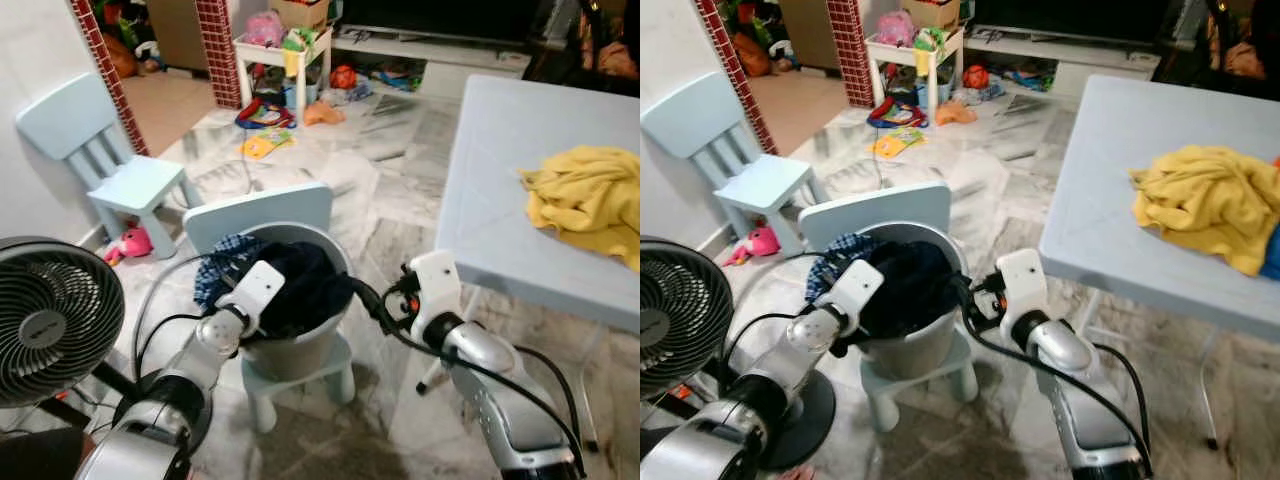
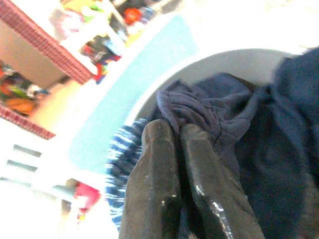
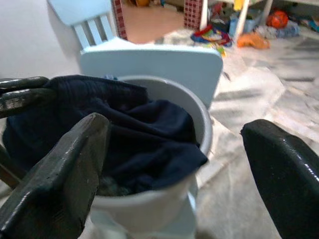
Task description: Hang hanger
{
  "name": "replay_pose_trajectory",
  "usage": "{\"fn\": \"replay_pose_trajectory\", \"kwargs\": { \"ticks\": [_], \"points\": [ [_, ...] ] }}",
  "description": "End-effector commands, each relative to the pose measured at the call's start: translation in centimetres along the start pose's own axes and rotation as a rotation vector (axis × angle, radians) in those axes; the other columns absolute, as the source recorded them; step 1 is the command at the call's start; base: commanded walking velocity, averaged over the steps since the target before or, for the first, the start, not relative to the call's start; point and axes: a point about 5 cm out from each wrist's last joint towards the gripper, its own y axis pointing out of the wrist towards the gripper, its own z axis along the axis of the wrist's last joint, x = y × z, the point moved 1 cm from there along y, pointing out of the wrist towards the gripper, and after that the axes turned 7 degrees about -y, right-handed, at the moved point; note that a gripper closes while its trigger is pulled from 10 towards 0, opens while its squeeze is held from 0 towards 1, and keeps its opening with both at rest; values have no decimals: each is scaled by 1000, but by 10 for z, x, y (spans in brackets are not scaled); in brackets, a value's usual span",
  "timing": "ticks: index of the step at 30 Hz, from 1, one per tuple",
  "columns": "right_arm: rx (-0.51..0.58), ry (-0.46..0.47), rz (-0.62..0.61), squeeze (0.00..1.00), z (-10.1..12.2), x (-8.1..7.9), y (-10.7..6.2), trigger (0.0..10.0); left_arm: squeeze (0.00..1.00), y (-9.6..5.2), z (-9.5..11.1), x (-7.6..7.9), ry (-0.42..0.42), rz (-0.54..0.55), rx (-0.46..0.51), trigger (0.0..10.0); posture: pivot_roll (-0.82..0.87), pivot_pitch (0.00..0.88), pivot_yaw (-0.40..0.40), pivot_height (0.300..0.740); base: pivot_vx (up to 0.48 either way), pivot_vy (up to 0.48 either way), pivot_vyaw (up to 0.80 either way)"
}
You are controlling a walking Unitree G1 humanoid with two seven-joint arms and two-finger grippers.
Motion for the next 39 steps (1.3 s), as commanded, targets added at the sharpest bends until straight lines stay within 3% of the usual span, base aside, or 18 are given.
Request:
{"fn": "replay_pose_trajectory", "kwargs": {
  "ticks": [1, 2, 3, 4, 5, 7, 8, 13, 16, 17, 18, 21, 22, 29, 39],
  "points": [
    [53, 25, -20, 0, 8, 1, 4, 10000, 0, -6, 8, -9, 13, 63, 50, 0, -84, 0, 60, 740, 0, 0, 0],
    [98, 46, -47, 0, 14, 2, 6, 10000, 0, -16, 13, -16, -21, 129, 97, 0, -64, 0, 67, 740, 0, 0, 0],
    [98, 46, -47, 0, 14, 2, 6, 10000, 0, -16, 13, -16, -21, 129, 97, 0, -64, 0, 67, 740, 0, 0, 0],
    [172, 78, -101, 0, 24, 7, 9, 10000, 0, -39, 24, -29, -101, 267, 176, 0, -51, 0, 69, 740, 0, 0, 0],
    [172, 78, -101, 0, 24, 7, 9, 10000, 0, -39, 24, -29, -101, 267, 176, 0, -51, 0, 69, 740, 0, 0, 0],
    [180, 64, -151, 0, 26, 12, 10, 10000, 0, -58, 36, -36, -154, 359, 260, 0, -28, 0, 72, 740, 0, 0, 0],
    [180, 64, -151, 0, 26, 12, 10, 10000, 0, -58, 36, -36, -154, 359, 260, 0, -28, 0, 72, 740, 0, 0, 0],
    [191, 42, -266, 0, 25, 31, 9, 10000, 0, -91, 44, -32, -165, 457, 363, 0, -12, 0, 70, 740, 0, 0, 0],
    [191, 44, -285, 0, 23, 35, 9, 10000, 0, -97, 43, -30, -168, 475, 354, 0, -12, 0, 70, 740, 0, 0, 0],
    [186, 43, -300, 0, 21, 40, 8, 10000, 0, -100, 39, -27, -183, 470, 332, 863, -21, 0, 68, 740, 0, 0, 0],
    [186, 43, -300, 0, 21, 40, 8, 10000, 0, -100, 39, -27, -183, 470, 332, 863, -21, 0, 68, 740, 0, 0, 0],
    [175, 33, -326, 0, 17, 46, 7, 10000, 0, -98, 39, -16, -250, 409, 288, 8157, -33, 0, 66, 740, 0, 0, 0],
    [175, 33, -330, 0, 17, 46, 7, 10000, 0, -96, 41, -14, -256, 392, 280, 10000, -38, 0, 69, 740, 0, 0, 0],
    [175, 35, -348, 0, 14, 47, 7, 10000, 0, -92, 43, -9, -293, 341, 266, 10000, -49, 0, 81, 740, 0, 0, -136],
    [179, 51, -346, 0, 14, 45, 10, 10000, 0, -83, 45, -2, -358, 291, 243, 10000, -58, 0, 82, 740, 0, 0, -776]
  ]
}}
